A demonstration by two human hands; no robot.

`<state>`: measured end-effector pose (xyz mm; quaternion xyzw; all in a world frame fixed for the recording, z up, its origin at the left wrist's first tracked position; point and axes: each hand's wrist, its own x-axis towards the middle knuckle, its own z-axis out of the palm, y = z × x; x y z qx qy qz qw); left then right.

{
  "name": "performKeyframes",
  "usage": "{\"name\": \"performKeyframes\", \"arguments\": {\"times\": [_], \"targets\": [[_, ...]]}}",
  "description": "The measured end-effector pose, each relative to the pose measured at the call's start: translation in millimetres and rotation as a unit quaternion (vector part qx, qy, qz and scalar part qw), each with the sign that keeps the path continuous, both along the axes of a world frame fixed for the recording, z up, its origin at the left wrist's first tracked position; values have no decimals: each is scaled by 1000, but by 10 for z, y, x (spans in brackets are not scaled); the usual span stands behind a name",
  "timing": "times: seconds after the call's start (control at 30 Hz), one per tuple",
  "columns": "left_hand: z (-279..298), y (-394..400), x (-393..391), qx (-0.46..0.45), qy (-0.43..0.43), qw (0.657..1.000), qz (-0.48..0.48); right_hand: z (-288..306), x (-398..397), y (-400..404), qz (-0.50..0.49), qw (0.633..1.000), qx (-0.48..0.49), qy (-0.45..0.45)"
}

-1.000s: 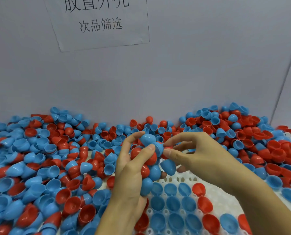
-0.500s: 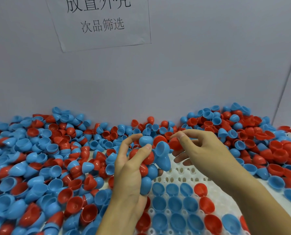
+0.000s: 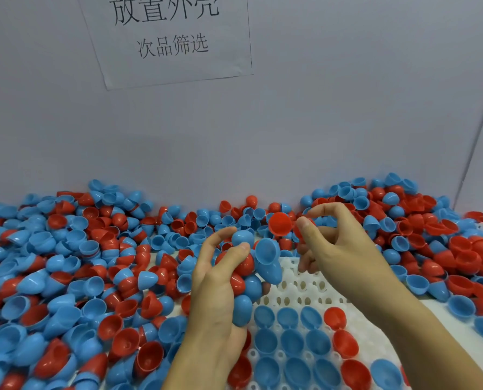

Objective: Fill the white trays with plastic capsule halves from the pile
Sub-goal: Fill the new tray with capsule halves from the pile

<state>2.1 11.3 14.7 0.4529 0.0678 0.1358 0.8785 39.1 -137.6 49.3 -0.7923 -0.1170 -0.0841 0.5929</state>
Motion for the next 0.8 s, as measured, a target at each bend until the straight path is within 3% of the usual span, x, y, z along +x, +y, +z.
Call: {"name": "performKeyframes", "arguments": {"times": [0.17,0.37,0.47,0.8], "targets": [[-1,17,12,-22,30,996,82,53,-28,-40,76,994,64,48],[-19,21,43,-20,58,979,195,65,-146,123,142,988,-34,51],[-25,1,39,4,57,977,204,53,-165,179,125,989,-63,51],[-44,-19,56,30,60,978,197,-28,-125,265,45,999,18,-15]]}}
